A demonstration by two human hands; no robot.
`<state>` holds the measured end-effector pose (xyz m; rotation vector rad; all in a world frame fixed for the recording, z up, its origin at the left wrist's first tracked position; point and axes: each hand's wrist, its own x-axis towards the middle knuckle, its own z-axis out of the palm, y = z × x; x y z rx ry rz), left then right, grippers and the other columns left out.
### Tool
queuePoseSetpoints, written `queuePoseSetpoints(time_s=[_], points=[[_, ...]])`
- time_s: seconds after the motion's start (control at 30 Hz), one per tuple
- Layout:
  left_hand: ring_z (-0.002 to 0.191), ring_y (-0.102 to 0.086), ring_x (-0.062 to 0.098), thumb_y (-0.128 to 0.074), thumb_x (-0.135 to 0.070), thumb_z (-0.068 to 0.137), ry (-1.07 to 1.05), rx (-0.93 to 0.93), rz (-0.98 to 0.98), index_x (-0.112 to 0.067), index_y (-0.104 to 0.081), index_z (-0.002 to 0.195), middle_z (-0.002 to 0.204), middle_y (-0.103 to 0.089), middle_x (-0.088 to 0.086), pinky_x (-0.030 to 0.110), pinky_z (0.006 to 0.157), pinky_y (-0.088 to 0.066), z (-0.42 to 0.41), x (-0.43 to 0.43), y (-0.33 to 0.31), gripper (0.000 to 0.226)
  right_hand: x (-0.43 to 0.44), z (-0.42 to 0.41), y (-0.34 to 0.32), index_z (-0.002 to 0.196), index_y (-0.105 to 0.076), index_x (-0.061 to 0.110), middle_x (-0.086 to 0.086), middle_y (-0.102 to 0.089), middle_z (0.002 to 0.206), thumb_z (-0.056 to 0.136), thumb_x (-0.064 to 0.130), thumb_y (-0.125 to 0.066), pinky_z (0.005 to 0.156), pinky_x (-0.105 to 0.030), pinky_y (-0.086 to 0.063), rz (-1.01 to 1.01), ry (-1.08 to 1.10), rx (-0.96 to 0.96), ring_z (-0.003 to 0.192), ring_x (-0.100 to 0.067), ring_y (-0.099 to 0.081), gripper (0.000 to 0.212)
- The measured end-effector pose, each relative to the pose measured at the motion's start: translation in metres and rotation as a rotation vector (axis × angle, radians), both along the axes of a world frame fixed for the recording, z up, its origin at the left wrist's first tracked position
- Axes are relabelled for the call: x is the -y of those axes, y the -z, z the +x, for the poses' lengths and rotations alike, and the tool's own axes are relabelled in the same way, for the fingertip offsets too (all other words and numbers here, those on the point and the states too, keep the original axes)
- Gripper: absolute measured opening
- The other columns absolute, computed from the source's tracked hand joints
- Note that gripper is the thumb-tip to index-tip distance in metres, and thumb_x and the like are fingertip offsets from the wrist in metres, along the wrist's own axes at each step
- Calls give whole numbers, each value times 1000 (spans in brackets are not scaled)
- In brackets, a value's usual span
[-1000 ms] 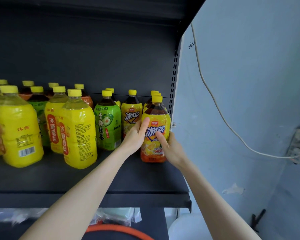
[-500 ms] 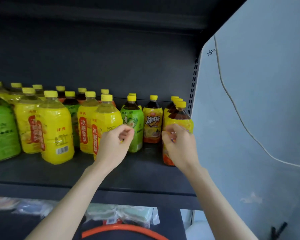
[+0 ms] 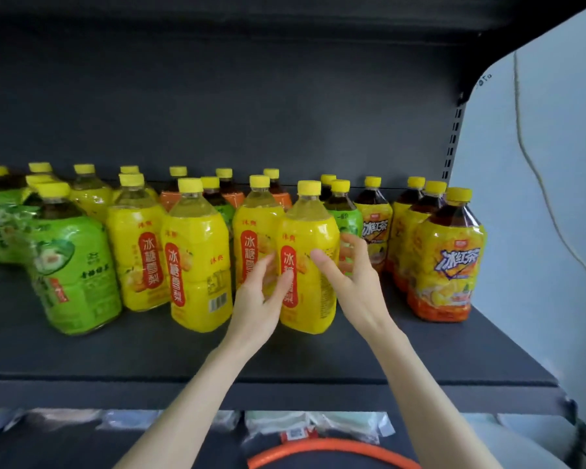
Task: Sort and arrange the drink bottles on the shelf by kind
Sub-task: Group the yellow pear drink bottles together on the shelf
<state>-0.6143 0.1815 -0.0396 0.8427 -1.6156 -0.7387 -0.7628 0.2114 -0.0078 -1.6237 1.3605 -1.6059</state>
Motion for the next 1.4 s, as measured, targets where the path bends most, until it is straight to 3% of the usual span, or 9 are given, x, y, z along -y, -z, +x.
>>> queuePoseSetpoints(time_s=[0.17,0.3,0.37,0.47,0.57,0.7,0.83,1.0,1.4], points=[[101,-53,-11,-54,-31,91,-51,88,-151,-31,-50,119,116,-59,-10,7,75,-46,12,-6,7,28,19,15,14,148,-14,34,6,-52,133,64,59,-71,97,-39,-50,72,-2,125,117,-14,-56,105],[106,-50,9,-59,-35,87,-524,1,-453,-11,-52,118,114,-53,4,16,88,-40,40,-12,13,40,25,22,17,145,-29,25,8,-57,121,60,55,-71,77,-24,-52,69,49,199,112,-16,-60,100],[121,-39,22,-57,-47,82,-723,-49,-346,-5,-41,129,129,-43,14,34,101,-32,58,-1,11,66,23,25,19,142,-35,25,7,-60,118,58,54,-71,75,-23,-52,52,59,250,107,-14,-61,96],[138,-27,24,-56,-66,76,-561,-116,-15,-13,-19,146,151,-27,9,49,112,-25,75,21,4,95,22,31,24,131,-47,25,4,-65,114,57,55,-74,82,-36,-57,41,49,293,102,-16,-65,84],[134,-35,20,-53,-72,72,-505,-134,-7,-20,-21,146,146,-35,1,47,109,-34,81,24,7,96,20,35,28,128,-51,24,1,-67,114,54,57,-74,85,-40,-57,55,17,323,100,-17,-67,84],[116,-37,9,-56,-65,70,-538,-103,3,-18,-34,137,122,-36,-7,31,93,-36,83,13,7,84,19,38,29,128,-49,24,2,-68,112,61,55,-80,84,-38,-57,49,-4,323,99,-16,-68,80],[119,-46,12,-64,-65,71,-289,-190,149,-28,-24,142,132,-45,-5,36,95,-45,73,15,4,90,16,39,27,126,-50,26,5,-68,109,61,51,-73,78,-31,-56,30,-23,317,97,-13,-68,74],[114,-55,16,-60,-79,58,-357,-208,97,-27,-34,133,128,-52,1,42,92,-51,75,6,3,95,5,50,28,119,-55,25,5,-70,102,62,49,-74,64,-18,-55,-40,-33,350,87,-6,-70,65],[99,-63,7,-53,-58,73,-324,-387,21,-35,-47,118,110,-63,-11,31,81,-53,189,-67,-19,51,-30,164,10,117,-61,25,7,-73,99,56,67,-70,74,-26,-58,-117,-134,326,91,-11,-70,75]])
